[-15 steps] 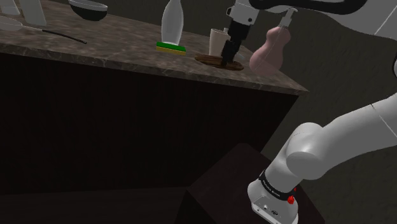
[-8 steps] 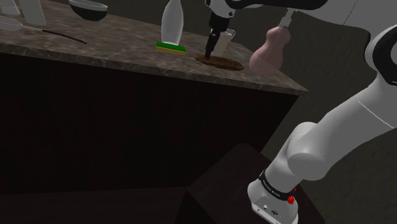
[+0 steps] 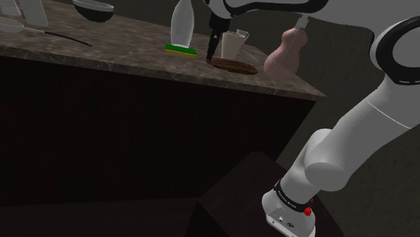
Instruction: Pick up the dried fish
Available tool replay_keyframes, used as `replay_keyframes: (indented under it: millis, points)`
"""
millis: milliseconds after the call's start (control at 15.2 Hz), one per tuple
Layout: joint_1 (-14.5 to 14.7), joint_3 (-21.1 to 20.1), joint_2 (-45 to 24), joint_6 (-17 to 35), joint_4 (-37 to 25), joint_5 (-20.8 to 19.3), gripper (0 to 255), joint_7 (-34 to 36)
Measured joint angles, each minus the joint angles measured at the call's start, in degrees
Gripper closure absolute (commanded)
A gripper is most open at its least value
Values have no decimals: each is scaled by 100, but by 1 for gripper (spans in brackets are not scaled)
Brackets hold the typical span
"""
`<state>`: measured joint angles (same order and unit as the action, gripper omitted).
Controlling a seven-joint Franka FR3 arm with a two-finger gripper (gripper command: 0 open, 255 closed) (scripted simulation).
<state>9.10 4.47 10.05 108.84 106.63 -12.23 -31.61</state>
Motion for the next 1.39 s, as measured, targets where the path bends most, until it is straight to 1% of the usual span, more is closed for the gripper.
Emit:
replay_keyframes:
  millis: [264, 330, 990, 1122, 1386]
  points:
    - [-1, 0, 4, 307, 315, -27, 0, 62]
    - [-2, 2, 10, 327, 340, -29, 255, 63]
    - [-4, 5, 20, 352, 371, -32, 255, 63]
    - [-1, 0, 26, 269, 294, -27, 255, 52]
    - [2, -1, -20, -23, -51, 1, 255, -12]
